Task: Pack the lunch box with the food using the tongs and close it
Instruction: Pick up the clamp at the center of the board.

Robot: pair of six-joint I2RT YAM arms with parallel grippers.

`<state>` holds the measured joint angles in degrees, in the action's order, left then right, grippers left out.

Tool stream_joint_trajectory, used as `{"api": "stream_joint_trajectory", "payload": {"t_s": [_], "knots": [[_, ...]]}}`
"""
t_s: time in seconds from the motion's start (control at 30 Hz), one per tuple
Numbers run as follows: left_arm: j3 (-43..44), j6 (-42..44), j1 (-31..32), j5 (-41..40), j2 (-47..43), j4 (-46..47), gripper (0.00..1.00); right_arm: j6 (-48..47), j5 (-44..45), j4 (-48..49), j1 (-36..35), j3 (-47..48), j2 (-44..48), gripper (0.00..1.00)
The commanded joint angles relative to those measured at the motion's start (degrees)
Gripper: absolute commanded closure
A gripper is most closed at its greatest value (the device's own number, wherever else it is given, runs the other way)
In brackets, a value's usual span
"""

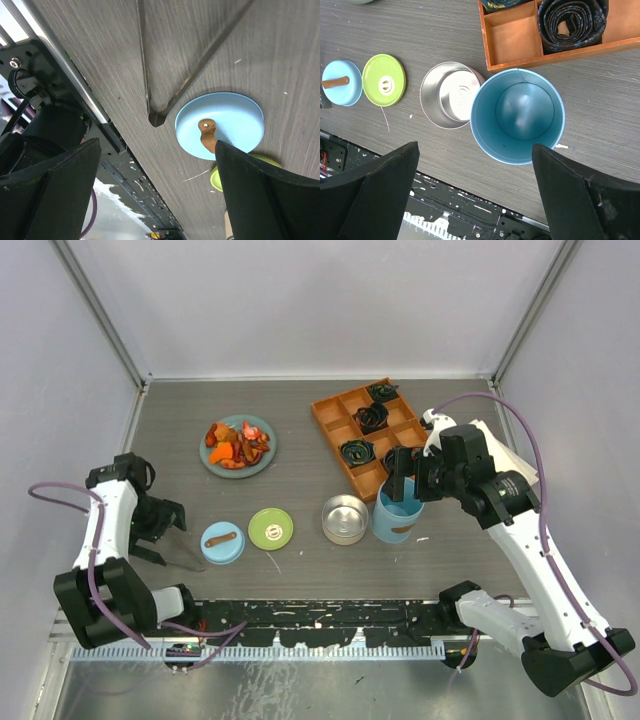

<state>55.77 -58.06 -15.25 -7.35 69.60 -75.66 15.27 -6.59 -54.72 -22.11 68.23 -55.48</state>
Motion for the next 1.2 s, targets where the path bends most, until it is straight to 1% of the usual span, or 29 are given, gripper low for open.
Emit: {"api": "stream_joint_trajectory", "payload": {"t_s": [0.0,0.07,0.13,0.23,0.33,0.53,0.73,0.9,0.97,1.1,1.17], "knots": [[-1.42,1.87,-3.54,4.4,2.32,1.05,0.02,-1.2,0.47,1.84,-0.04,-0.06,0.9,0.0],[-2.8,1.26,-4.06,6.21,2.73,2.39,0.02,-1.36,0.78,1.81,-0.08,-0.09,0.7,0.0],[-4.58,0.43,-6.45,8.08,2.66,4.66,0.02,-1.51,0.79,1.83,-0.11,-0.02,0.4,0.0],[-5.31,-0.1,-7.8,6.42,2.72,4.8,0.02,-1.73,1.0,1.85,-0.11,0.06,0.23,0.0],[-6.52,-0.87,-9.72,5.24,5.25,4.43,0.02,-1.88,1.35,1.83,-0.07,0.02,0.04,0.0],[-9.08,0.69,-11.63,7.55,9.91,9.32,0.02,-1.69,1.49,2.25,-0.11,-0.62,-0.46,0.0],[-6.81,3.82,-12.08,8.86,15.96,12.78,0.02,-1.58,1.49,2.7,-0.08,-1.12,-0.79,0.0],[-4.82,6.08,-12.46,8.17,19.83,13.57,0.02,-1.64,1.84,2.85,-0.09,-1.67,-1.2,0.0],[-3.9,7.1,-13.51,8.16,21.68,13.54,0.02,-1.63,1.9,3.14,-0.11,-1.97,-1.25,0.0],[-2.33,9.22,-14.41,6.83,24.93,13.48,0.0,-1.56,1.76,3.37,-0.06,-2.48,-1.3,0.0],[-2.26,10.36,-14.58,7.1,26.3,14.35,0.01,-1.64,1.84,3.39,-0.11,-2.69,-1.43,0.0]]}}
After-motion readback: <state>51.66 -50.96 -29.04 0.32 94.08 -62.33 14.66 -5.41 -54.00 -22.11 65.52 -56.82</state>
